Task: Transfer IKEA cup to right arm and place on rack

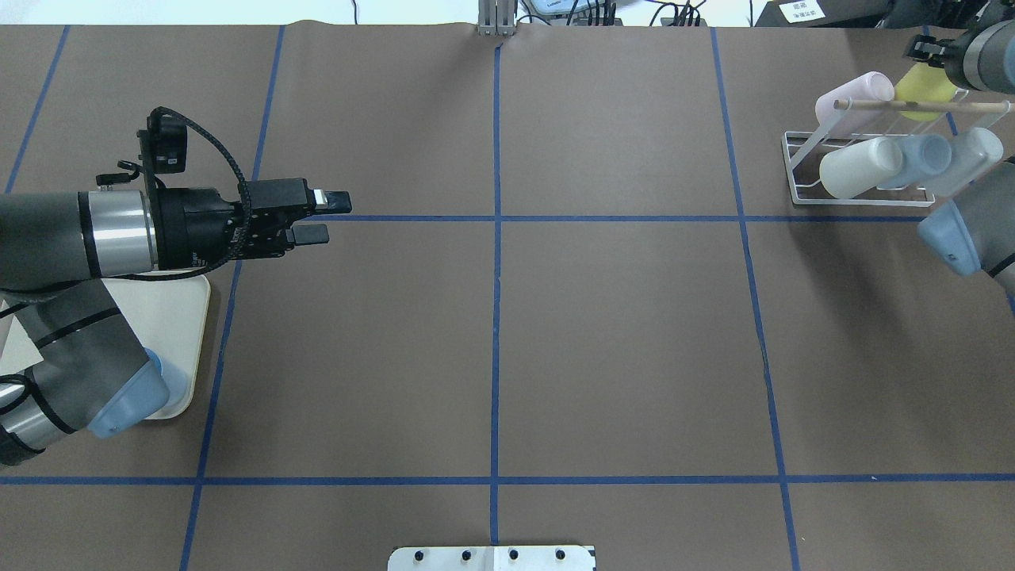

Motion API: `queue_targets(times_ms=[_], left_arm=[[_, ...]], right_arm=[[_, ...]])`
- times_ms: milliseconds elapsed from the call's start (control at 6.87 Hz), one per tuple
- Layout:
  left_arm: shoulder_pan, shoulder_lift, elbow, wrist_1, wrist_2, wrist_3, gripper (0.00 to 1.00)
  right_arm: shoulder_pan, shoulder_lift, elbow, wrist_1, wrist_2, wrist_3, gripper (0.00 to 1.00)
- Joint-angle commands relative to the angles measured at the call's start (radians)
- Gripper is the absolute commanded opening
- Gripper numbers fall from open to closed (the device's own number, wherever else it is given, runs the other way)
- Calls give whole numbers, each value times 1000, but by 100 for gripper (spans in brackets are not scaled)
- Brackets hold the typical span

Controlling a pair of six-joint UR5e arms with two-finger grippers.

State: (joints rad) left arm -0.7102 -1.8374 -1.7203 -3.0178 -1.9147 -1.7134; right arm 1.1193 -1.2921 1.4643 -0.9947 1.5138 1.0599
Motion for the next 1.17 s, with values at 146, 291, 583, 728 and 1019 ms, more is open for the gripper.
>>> queue_targets(times_ms=[146,291,583,728,1019], left_arm=[[-9,3,-1,11,-3,3,100],[-64,-2,-2,81,-12,20,100],[-211,-2,-24,225,-138,189,100],[-248,7,-16,287,-159,293,100],[-277,59,-16,420,-158,504,100]], right_arm=[[-16,30,7,-1,-4,2,100],[-16,42,11,-2,-3,0,100],[-22,51,82,-18,8,0,100],[-27,42,124,-18,37,0,100],[-64,-21,276,-27,98,3,100]])
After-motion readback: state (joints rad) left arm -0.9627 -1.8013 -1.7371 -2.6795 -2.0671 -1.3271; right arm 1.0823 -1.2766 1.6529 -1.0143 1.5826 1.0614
